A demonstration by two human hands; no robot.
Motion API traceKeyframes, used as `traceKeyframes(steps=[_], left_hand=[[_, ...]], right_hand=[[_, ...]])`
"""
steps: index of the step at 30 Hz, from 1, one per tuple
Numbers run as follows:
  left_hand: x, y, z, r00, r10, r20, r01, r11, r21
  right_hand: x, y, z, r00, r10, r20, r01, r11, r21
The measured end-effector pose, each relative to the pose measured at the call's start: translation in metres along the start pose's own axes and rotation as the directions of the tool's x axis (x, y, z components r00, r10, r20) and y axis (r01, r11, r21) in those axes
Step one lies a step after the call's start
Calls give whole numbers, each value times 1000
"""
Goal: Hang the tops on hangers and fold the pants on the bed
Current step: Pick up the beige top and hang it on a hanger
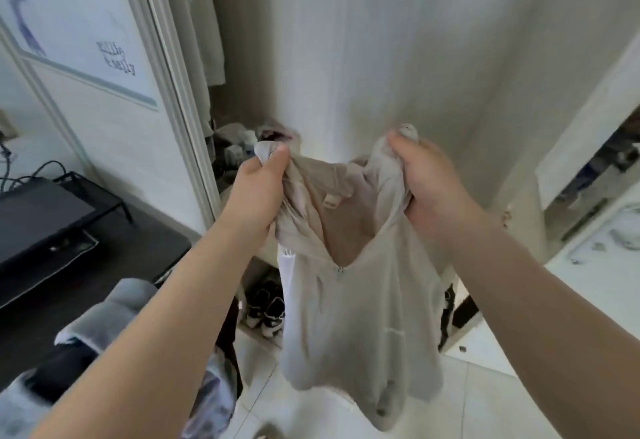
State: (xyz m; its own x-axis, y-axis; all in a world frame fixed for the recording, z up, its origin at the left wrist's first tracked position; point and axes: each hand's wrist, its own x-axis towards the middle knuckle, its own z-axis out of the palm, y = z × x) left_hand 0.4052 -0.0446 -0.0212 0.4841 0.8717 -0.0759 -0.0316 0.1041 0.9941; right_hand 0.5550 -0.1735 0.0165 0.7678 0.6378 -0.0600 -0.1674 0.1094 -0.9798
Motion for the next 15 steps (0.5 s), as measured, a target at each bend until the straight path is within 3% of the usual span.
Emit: traceKeyframes(steps=[4,8,15], left_hand=[[76,64,-9,983,115,141,-121,992,35],[133,137,-8,963,216,163,-223,975,25],[199,274,12,865,469,177,-481,876,29]], right_hand=[[44,-47,47,984,-153,-89,157,987,40],[81,-109,88,938,-324,-125,321,946,-40],[128,-248,137,784,-613,-99,583,781,-226]])
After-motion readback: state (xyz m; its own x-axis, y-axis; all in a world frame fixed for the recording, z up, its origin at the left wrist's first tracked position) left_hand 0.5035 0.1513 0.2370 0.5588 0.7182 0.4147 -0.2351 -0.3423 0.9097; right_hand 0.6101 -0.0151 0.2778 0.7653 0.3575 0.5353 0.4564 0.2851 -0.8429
